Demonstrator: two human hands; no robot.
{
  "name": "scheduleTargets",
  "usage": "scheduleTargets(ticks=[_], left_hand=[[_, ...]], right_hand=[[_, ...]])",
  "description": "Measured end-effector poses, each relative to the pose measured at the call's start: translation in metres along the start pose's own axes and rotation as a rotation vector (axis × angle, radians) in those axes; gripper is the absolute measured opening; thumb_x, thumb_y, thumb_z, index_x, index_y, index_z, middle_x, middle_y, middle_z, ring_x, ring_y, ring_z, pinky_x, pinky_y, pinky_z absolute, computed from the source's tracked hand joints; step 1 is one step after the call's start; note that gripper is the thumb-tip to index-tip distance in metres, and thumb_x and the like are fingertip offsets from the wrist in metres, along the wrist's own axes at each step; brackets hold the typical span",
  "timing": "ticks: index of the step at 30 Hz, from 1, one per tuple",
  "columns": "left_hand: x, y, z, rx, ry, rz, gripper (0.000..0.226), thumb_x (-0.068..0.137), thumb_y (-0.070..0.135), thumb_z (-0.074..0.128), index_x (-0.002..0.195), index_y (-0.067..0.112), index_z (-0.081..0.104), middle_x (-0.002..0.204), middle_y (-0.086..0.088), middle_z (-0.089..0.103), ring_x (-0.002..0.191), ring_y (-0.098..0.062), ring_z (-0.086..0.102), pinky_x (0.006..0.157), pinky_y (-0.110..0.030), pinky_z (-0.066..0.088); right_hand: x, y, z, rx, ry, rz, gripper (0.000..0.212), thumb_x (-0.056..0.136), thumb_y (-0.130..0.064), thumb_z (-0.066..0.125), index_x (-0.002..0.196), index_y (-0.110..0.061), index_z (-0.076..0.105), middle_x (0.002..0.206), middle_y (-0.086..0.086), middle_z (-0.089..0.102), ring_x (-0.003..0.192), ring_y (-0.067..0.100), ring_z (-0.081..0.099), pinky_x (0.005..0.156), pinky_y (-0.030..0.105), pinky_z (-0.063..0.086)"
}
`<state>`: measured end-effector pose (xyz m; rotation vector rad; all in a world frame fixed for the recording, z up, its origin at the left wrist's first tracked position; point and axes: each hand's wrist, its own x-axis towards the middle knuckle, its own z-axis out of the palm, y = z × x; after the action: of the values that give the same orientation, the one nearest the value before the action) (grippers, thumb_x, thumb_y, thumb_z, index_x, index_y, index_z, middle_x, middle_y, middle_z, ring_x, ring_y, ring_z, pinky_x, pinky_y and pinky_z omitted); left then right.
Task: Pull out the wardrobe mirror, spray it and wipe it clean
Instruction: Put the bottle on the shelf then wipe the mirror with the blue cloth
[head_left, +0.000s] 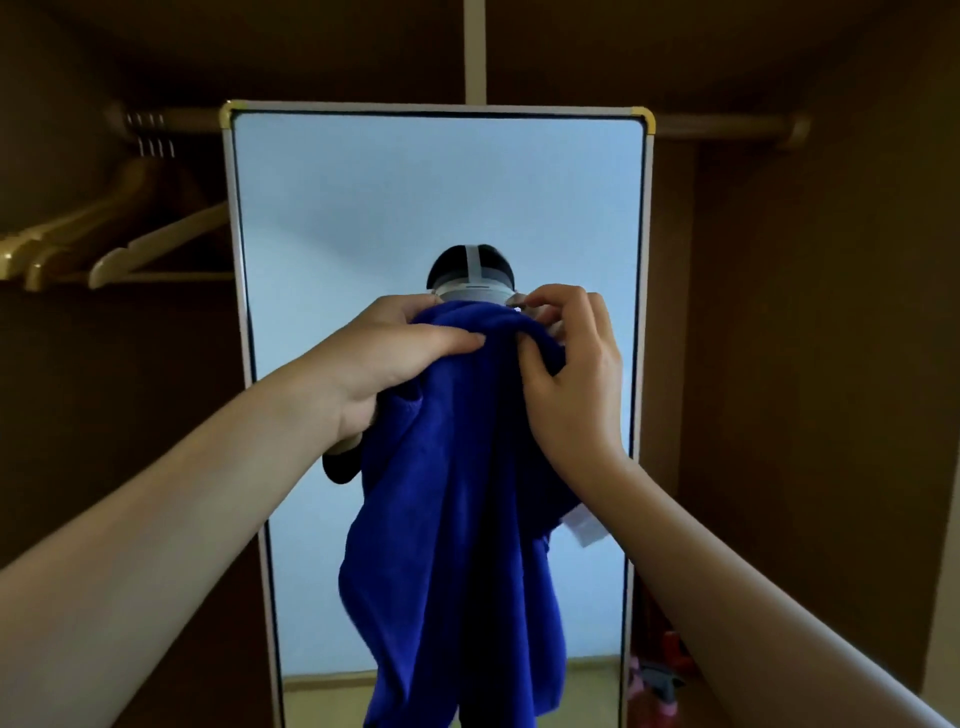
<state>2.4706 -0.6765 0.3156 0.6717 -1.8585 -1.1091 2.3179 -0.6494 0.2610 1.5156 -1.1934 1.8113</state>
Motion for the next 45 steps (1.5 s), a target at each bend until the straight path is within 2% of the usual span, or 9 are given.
scheduleTargets(ticks=[8, 13, 19, 22, 25, 28, 32, 36, 45], left_hand=[[0.006, -0.006, -0.021, -0.083, 0.255, 0.075, 0.016, 0.087, 0.013, 0.067, 0.077, 0.017, 0.054, 0.064, 0.002, 0.058, 0.050, -0.008, 0.056, 0.047, -0.015, 0.043], [0.004, -0.004, -0.038, -0.109, 0.247, 0.181, 0.011, 0.086, 0.017, 0.067, 0.084, 0.017, 0.056, 0.070, 0.001, 0.060, 0.062, -0.010, 0.057, 0.054, -0.019, 0.047], [-0.003, -0.015, -0.075, 0.239, 0.149, 0.565, 0.015, 0.085, 0.018, 0.065, 0.094, 0.011, 0.054, 0.087, -0.006, 0.065, 0.078, -0.011, 0.062, 0.071, -0.024, 0.050], [-0.001, -0.046, -0.109, 0.327, 0.389, 0.735, 0.019, 0.090, 0.026, 0.055, 0.102, 0.012, 0.060, 0.097, -0.001, 0.065, 0.093, -0.011, 0.062, 0.081, -0.027, 0.053], [0.007, -0.080, -0.129, 0.344, 0.707, 0.542, 0.031, 0.099, 0.033, 0.044, 0.122, 0.014, 0.053, 0.118, -0.002, 0.055, 0.115, -0.019, 0.051, 0.099, -0.041, 0.044], [0.018, -0.103, -0.134, 0.182, 0.577, 0.308, 0.041, 0.104, 0.037, 0.034, 0.139, 0.017, 0.044, 0.131, -0.003, 0.053, 0.125, -0.019, 0.048, 0.107, -0.042, 0.040], [0.019, -0.108, -0.123, -0.073, 0.384, 0.261, 0.033, 0.105, 0.035, 0.032, 0.091, 0.019, 0.057, 0.087, 0.001, 0.055, 0.084, -0.009, 0.052, 0.076, -0.025, 0.041], [0.015, -0.105, -0.121, -0.064, 0.358, 0.353, 0.042, 0.105, 0.029, 0.033, 0.084, -0.005, 0.047, 0.075, -0.009, 0.042, 0.068, -0.018, 0.039, 0.055, -0.018, 0.033], [0.021, -0.105, -0.123, -0.142, 0.373, 0.319, 0.037, 0.105, 0.026, 0.034, 0.090, 0.006, 0.060, 0.080, -0.008, 0.064, 0.080, -0.027, 0.062, 0.071, -0.034, 0.047]], right_hand=[[-0.020, -0.039, 0.043, 0.102, -0.096, 0.125, 0.030, 0.097, -0.015, 0.051, 0.125, -0.022, 0.060, 0.121, -0.008, 0.056, 0.113, 0.006, 0.050, 0.099, 0.026, 0.041], [-0.050, -0.052, 0.064, -0.010, -0.295, 0.010, 0.071, 0.094, -0.051, 0.044, 0.153, -0.036, 0.009, 0.159, -0.009, 0.011, 0.145, 0.012, 0.011, 0.118, 0.034, 0.021], [-0.057, -0.043, 0.095, -0.056, -0.045, -0.172, 0.065, 0.092, 0.005, 0.045, 0.151, -0.015, 0.026, 0.153, 0.012, 0.029, 0.133, 0.029, 0.034, 0.109, 0.046, 0.036], [-0.034, -0.044, 0.106, -0.086, 0.053, -0.198, 0.059, 0.089, 0.010, 0.041, 0.145, -0.007, 0.041, 0.147, 0.015, 0.039, 0.126, 0.031, 0.040, 0.108, 0.045, 0.037], [0.009, -0.057, 0.113, -0.143, 0.055, -0.185, 0.055, 0.093, 0.003, 0.041, 0.146, -0.007, 0.039, 0.148, 0.014, 0.037, 0.130, 0.028, 0.034, 0.111, 0.030, 0.030], [0.048, -0.075, 0.125, -0.246, 0.040, -0.220, 0.056, 0.093, 0.004, 0.044, 0.147, -0.006, 0.036, 0.148, 0.014, 0.036, 0.132, 0.030, 0.032, 0.107, 0.032, 0.034], [0.084, -0.100, 0.137, -0.474, -0.072, -0.215, 0.066, 0.090, -0.002, 0.052, 0.151, -0.011, 0.027, 0.154, 0.009, 0.028, 0.137, 0.029, 0.026, 0.108, 0.042, 0.038], [0.091, -0.113, 0.155, -0.665, -0.130, -0.264, 0.071, 0.090, -0.012, 0.058, 0.152, -0.016, 0.024, 0.158, 0.004, 0.022, 0.142, 0.028, 0.021, 0.111, 0.040, 0.030], [0.041, -0.094, 0.170, -0.770, -0.191, -0.421, 0.073, 0.082, -0.019, 0.070, 0.147, -0.016, 0.037, 0.153, 0.006, 0.035, 0.134, 0.030, 0.034, 0.105, 0.040, 0.038]])
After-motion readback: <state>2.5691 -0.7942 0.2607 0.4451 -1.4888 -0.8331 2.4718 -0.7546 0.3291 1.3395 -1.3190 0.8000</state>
